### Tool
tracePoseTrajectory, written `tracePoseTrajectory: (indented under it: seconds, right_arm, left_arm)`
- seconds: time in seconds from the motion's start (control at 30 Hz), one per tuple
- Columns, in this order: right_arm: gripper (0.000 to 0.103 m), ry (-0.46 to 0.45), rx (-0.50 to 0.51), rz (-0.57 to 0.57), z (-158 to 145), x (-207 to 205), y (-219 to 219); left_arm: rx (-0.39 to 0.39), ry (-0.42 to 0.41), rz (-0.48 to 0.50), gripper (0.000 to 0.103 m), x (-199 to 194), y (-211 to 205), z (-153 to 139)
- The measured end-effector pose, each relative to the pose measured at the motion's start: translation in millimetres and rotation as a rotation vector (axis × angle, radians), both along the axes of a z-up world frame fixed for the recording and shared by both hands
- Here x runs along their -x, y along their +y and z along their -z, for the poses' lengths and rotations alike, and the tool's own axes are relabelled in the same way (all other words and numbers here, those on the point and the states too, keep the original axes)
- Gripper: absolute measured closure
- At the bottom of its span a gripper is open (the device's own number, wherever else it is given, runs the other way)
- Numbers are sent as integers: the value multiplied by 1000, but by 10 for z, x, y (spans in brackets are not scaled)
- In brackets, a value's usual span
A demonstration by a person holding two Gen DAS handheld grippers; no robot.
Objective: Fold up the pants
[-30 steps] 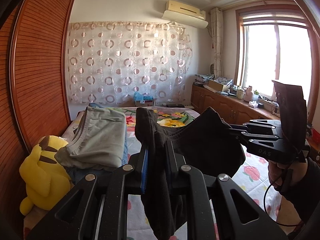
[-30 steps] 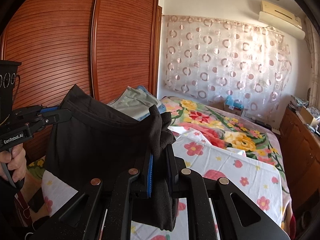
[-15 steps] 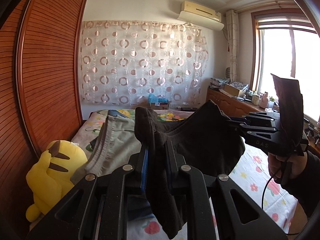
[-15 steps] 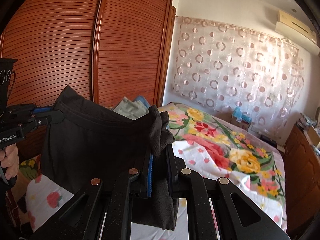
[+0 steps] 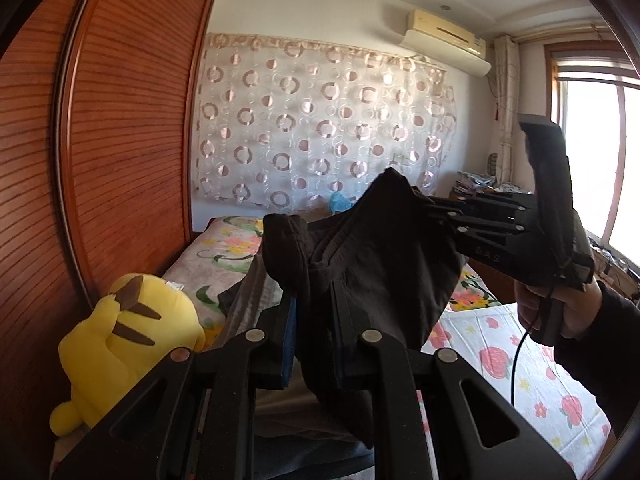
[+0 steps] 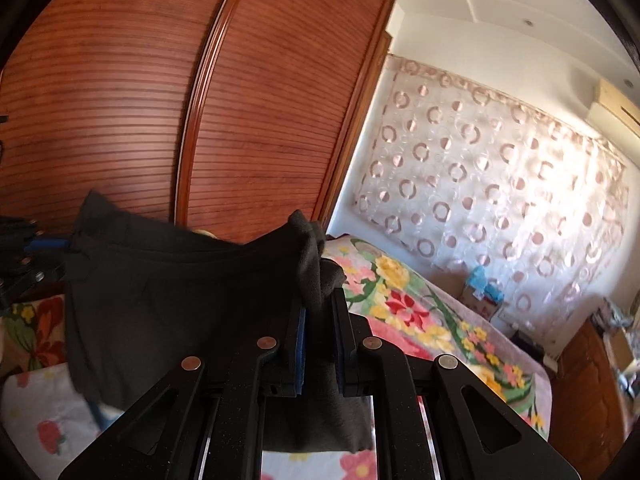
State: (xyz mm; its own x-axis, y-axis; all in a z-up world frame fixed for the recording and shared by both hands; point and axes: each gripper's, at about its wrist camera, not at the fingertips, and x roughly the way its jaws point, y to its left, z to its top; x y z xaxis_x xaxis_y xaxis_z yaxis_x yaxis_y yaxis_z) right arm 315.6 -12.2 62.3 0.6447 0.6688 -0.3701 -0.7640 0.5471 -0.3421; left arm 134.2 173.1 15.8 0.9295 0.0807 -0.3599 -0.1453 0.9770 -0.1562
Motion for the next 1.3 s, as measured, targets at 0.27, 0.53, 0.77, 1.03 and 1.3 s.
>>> tracePoseTrajectory:
  seconds: [0.27, 0.53, 0.77, 1.03, 1.3]
  right_arm:
    - [92, -10, 47, -52, 108, -281, 478]
    - [90, 44, 43, -82, 179, -416, 593]
    - [61, 139, -33, -40, 139, -547, 170]
    - [61, 278, 29, 41, 361, -880, 46]
    - [61, 289, -3, 78, 203, -717, -96]
  left_arm:
    - [57, 12, -83, 87, 92, 78, 214]
    - [67, 74, -127, 87, 56, 98, 424]
    - [66, 110, -134, 87, 59, 118, 500]
    - [56, 134, -139, 84, 56, 117, 510]
    - [0, 158, -123, 66, 109, 36, 477]
